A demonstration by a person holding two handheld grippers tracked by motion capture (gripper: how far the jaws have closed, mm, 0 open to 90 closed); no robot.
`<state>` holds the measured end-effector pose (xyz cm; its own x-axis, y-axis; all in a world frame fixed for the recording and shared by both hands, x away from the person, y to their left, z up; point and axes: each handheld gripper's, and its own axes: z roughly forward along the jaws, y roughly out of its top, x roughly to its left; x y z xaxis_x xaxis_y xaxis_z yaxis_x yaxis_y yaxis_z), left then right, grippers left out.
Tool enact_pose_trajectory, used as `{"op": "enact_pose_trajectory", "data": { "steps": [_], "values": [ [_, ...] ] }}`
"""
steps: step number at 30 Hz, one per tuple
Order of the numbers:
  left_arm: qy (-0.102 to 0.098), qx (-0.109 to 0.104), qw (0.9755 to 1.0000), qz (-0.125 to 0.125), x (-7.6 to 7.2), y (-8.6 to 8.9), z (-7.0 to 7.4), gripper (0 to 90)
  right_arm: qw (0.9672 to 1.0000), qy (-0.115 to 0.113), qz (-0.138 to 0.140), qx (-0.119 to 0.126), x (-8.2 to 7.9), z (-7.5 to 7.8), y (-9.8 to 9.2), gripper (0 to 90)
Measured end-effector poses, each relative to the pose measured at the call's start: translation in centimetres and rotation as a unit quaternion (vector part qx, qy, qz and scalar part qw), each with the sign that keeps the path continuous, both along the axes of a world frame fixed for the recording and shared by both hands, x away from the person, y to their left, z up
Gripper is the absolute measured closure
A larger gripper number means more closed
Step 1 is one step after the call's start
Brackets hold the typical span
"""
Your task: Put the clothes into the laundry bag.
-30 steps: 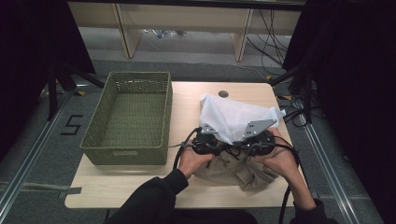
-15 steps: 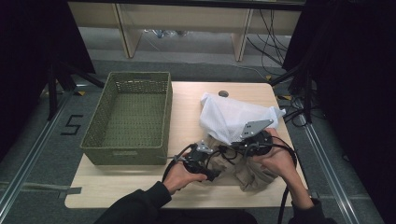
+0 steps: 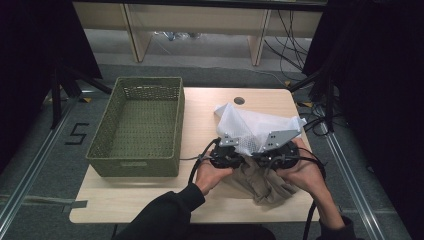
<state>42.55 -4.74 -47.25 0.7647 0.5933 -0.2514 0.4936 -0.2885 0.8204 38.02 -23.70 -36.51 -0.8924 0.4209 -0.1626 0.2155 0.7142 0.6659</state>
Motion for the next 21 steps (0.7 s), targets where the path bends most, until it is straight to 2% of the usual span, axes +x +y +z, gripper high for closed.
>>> {"op": "enact_pose_trajectory", "data": {
  "steps": [3,4,6,7,9,11,12,13,14,15,16,18,20,21],
  "values": [
    [0.018,0.013,0.9997,0.013,-0.1,0.4,-1.7,62.3,0.9999,0.014,-0.002,-0.004,0.1,-1.1,-0.3,90.0],
    [0.021,0.027,0.9994,0.007,-0.3,0.8,-1.8,54.2,0.9997,0.022,-0.009,-0.006,0.2,-1.4,-0.2,90.0],
    [0.023,0.038,0.999,0.008,-1.0,1.7,-1.9,41.4,0.9996,0.026,-0.006,-0.008,0.3,-1.8,-0.2,90.0],
    [0.024,0.051,0.9984,0.003,-1.5,2.3,-1.8,34.6,0.9996,0.024,-0.006,-0.01,0.5,-1.9,-0.2,90.0],
    [0.022,0.094,0.9952,-0.015,-2.4,3.8,-1.5,24.8,0.9994,0.03,-0.011,-0.012,0.4,-2.1,-0.1,90.0],
    [0.025,0.098,0.9949,-0.011,-3.3,5.0,-1.5,21.8,0.9995,0.028,-0.005,-0.014,0.5,-2.1,0.0,90.0],
    [0.029,0.097,0.9947,-0.018,-3.7,5.3,-1.5,20.2,0.9995,0.029,-0.005,-0.013,0.6,-2.2,0.0,90.0],
    [0.029,0.099,0.9946,-0.013,-4.1,5.4,-1.7,19.1,0.9992,0.032,-0.017,-0.014,0.5,-2.2,0.1,90.0],
    [0.031,0.1,0.9944,-0.017,-4.4,5.2,-2.1,17.0,0.9995,0.027,-0.003,-0.016,0.6,-2.2,0.2,90.0],
    [0.032,0.111,0.9927,-0.033,-4.4,4.9,-2.5,17.3,0.9994,0.029,-0.005,-0.017,0.6,-2.2,0.3,90.0],
    [0.037,0.111,0.9925,-0.033,-4.5,4.4,-2.8,18.3,0.9994,0.03,-0.008,-0.017,0.5,-2.2,0.4,90.0],
    [0.036,0.1,0.9934,-0.041,-4.6,3.3,-3.3,18.1,0.9994,0.028,-0.009,-0.018,0.4,-2.1,0.6,90.0],
    [0.033,0.1,0.9933,-0.049,-4.5,2.2,-3.2,20.0,0.9996,0.024,-0.002,-0.018,0.5,-2.1,0.6,90.0],
    [0.039,0.087,0.9939,-0.056,-4.6,1.6,-3.2,20.7,0.9996,0.022,0.001,-0.018,0.5,-2.1,0.6,90.0]
  ]
}}
